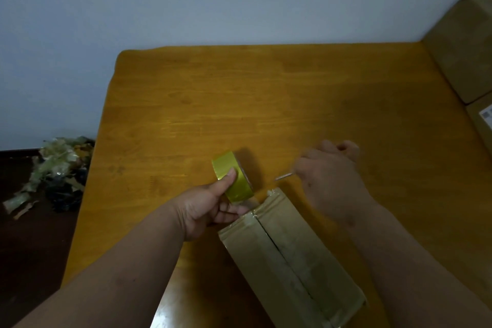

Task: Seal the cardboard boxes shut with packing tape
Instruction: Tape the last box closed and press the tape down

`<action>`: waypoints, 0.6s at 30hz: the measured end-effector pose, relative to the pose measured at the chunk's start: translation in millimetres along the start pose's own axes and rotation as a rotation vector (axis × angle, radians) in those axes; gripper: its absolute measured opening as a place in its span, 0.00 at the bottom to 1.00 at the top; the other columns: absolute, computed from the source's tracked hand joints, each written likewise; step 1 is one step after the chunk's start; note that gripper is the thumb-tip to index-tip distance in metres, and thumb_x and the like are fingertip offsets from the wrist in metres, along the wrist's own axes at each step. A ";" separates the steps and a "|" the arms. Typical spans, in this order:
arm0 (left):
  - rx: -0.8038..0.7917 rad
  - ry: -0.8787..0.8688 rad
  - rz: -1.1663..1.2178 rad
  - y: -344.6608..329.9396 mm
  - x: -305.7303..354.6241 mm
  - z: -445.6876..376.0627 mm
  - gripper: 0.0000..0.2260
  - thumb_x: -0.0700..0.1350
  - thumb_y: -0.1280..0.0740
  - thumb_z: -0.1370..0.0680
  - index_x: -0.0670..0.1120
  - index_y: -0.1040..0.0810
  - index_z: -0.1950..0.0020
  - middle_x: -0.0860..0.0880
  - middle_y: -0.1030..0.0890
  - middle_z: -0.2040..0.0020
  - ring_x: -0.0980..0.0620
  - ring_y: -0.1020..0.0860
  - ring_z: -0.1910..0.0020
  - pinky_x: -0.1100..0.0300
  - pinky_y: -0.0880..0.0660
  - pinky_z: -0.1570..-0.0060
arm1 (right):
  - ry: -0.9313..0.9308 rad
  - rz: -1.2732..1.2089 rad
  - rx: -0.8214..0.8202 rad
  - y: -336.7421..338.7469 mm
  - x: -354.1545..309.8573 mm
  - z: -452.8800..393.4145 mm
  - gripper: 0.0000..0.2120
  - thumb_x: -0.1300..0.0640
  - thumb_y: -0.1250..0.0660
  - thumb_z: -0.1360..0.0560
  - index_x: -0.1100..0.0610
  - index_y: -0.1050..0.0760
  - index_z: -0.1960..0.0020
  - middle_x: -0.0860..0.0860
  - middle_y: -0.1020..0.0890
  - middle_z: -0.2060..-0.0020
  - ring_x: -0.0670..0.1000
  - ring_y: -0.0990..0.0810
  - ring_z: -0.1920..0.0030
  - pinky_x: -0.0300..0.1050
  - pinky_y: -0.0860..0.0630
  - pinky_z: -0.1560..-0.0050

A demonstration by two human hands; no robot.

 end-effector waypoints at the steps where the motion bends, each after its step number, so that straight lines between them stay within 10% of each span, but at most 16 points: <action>1: -0.002 -0.005 0.004 -0.2 0.5 0.0 0.29 0.65 0.39 0.31 0.45 0.21 0.41 0.44 0.14 0.55 0.54 0.16 0.59 0.67 0.23 0.67 | -0.066 -0.014 -0.002 0.6 10.2 -0.4 0.12 0.66 0.29 0.35 0.48 0.21 0.62 0.44 0.23 0.66 0.51 0.27 0.58 0.51 0.44 0.51; 8: -0.006 0.014 0.017 1.5 -3.2 0.8 0.32 0.66 0.39 0.31 0.45 0.22 0.39 0.43 0.14 0.54 0.52 0.15 0.57 0.64 0.22 0.60 | -0.544 -0.293 -0.622 -86.5 37.0 24.8 0.06 0.53 0.40 0.19 0.45 0.25 0.50 0.47 0.21 0.51 0.50 0.25 0.49 0.52 0.36 0.41; 14: -0.009 0.020 -0.005 3.2 -6.1 0.2 0.34 0.67 0.41 0.31 0.44 0.22 0.37 0.39 0.17 0.46 0.51 0.16 0.53 0.63 0.23 0.57 | -0.603 -0.319 -0.370 -68.8 35.7 20.1 0.14 0.50 0.39 0.20 0.42 0.28 0.35 0.47 0.29 0.36 0.53 0.32 0.33 0.56 0.40 0.31; 18: -0.006 0.016 -0.011 3.4 -7.3 0.8 0.34 0.68 0.41 0.30 0.43 0.21 0.37 0.37 0.18 0.44 0.49 0.16 0.52 0.62 0.23 0.57 | -0.438 -0.582 -0.348 -42.5 -9.5 -1.0 0.08 0.47 0.37 0.21 0.47 0.22 0.47 0.46 0.24 0.49 0.49 0.25 0.46 0.56 0.27 0.39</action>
Point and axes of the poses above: each hand's wrist, its own z-axis away from the middle knuckle, its own y-axis out of the back of the hand, x = y × z, the point moved 8 cm from there along -z, towards the middle knuckle
